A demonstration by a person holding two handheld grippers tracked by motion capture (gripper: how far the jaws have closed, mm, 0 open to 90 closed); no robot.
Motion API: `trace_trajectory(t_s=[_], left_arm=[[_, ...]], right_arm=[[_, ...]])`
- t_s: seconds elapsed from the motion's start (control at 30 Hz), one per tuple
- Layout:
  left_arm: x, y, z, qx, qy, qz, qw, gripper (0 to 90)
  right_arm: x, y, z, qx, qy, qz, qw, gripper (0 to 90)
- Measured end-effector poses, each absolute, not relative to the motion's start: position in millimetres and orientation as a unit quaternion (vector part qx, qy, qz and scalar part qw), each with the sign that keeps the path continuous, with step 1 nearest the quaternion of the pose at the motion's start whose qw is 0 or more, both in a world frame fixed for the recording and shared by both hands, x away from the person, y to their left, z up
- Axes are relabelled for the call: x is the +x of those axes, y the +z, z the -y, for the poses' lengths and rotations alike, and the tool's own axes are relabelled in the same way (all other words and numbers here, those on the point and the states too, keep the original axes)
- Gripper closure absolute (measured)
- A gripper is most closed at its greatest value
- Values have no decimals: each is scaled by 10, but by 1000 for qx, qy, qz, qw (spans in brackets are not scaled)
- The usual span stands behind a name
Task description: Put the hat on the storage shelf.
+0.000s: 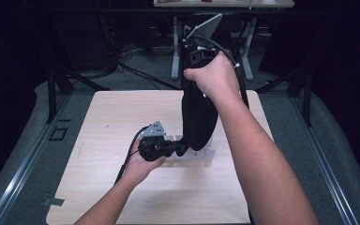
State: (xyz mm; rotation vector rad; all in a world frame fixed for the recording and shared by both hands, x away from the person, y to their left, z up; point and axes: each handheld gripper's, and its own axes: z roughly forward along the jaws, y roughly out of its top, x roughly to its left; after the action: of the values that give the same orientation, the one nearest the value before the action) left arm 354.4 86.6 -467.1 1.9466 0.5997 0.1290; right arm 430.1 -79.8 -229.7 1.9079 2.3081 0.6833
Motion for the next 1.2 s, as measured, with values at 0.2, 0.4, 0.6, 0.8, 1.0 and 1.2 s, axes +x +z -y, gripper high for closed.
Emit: trace_trajectory(t_s=[0.2, 0.4, 0.6, 0.8, 1.0, 1.2], left_arm=[[3496, -4694, -888, 814, 59, -260, 516, 846], [3408, -4706, -855, 820, 85, -266, 500, 847], [3346, -4719, -834, 819, 102, -279, 491, 847], [3277, -4754, -811, 810, 117, -297, 491, 846], [3250, -4781, -825, 803, 124, -309, 495, 848], [3229, -4822, -863, 800, 130, -310, 496, 849]], right_arm=[[4281, -2320, 687, 609, 227, -759, 33, 873], [4236, -2342, 586, 594, 227, -772, 31, 870], [4208, -2364, 554, 581, 233, -779, 20, 867], [4161, -2302, 559, 567, 267, -779, -12, 895], [4124, -2302, 540, 561, 264, -785, -4, 895], [4149, -2332, 605, 569, 258, -781, -2, 893]])
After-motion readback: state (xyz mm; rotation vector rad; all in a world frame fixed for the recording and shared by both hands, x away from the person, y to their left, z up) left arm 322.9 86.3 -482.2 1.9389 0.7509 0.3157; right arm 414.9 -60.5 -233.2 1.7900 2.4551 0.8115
